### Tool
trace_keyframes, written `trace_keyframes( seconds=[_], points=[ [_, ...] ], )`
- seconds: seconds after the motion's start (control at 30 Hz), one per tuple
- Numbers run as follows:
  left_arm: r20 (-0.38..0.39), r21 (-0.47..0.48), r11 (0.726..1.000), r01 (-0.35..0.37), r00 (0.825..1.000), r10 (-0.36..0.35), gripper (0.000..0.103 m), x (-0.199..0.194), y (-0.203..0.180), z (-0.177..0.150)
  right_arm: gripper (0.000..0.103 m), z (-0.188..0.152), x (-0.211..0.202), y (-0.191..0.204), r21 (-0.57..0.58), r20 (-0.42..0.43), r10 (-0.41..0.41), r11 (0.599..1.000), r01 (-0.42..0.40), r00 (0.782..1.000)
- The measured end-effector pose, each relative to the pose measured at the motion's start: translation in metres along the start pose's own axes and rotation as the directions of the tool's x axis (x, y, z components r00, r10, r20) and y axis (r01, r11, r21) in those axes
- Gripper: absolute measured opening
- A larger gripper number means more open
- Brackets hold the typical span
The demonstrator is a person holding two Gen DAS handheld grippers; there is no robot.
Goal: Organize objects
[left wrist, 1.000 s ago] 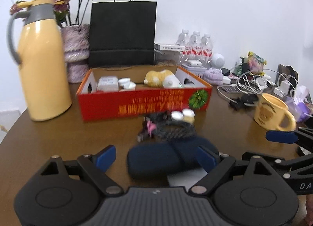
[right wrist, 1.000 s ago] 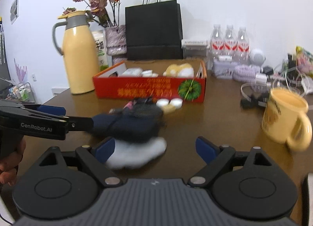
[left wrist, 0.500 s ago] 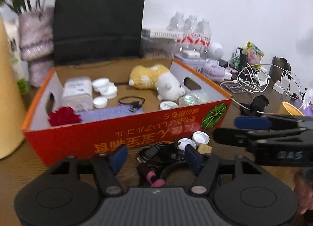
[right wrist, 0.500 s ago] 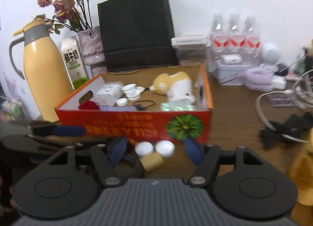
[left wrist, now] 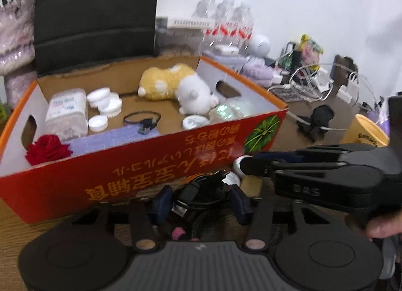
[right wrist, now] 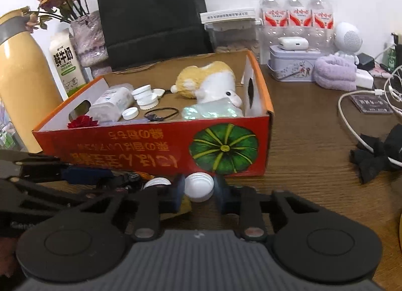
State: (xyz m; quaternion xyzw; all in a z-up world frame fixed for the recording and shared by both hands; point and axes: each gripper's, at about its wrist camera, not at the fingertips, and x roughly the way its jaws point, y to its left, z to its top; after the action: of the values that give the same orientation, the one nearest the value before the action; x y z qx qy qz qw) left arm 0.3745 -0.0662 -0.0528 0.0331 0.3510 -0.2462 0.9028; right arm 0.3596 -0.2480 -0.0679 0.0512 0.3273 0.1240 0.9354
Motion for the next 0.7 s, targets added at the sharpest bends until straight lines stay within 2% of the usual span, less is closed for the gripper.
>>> trace_keyframes(
  seconds=[0.07, 0.23, 0.37, 0.43, 0.53, 0.7],
  points=[
    [0.039, -0.007, 1.000, -0.009, 0.999, 0.009, 0.047, -0.013, 0.000, -0.001, 0.004, -0.001, 0.001, 0.004, -0.029, -0.008, -0.038, 0.999, 0.038, 0.999],
    [0.094, -0.113, 0.993, -0.031, 0.995, 0.042, 0.047, -0.049, 0.004, -0.006, 0.003, -0.003, -0.009, -0.003, 0.020, 0.009, -0.035, 0.999, 0.035, 0.999],
    [0.160, -0.180, 0.983, -0.043, 0.984, 0.073, 0.047, -0.102, -0.004, -0.024, 0.003, -0.008, -0.049, 0.002, 0.027, 0.094, -0.057, 0.998, 0.054, 0.994],
    [0.190, -0.178, 0.982, -0.067, 0.977, 0.101, 0.047, -0.132, -0.016, -0.039, 0.003, -0.014, -0.076, 0.006, 0.037, 0.142, -0.049, 0.998, 0.044, 0.989],
    [0.196, -0.152, 0.984, -0.097, 0.972, 0.126, 0.047, -0.161, -0.037, -0.067, 0.003, -0.043, -0.115, 0.016, 0.060, 0.164, -0.029, 0.998, 0.019, 0.986],
    [0.131, -0.166, 0.985, -0.051, 0.989, 0.074, 0.047, -0.185, -0.059, -0.109, 0.003, -0.101, -0.162, 0.040, 0.020, 0.092, -0.002, 1.000, 0.000, 0.996]
  ],
)
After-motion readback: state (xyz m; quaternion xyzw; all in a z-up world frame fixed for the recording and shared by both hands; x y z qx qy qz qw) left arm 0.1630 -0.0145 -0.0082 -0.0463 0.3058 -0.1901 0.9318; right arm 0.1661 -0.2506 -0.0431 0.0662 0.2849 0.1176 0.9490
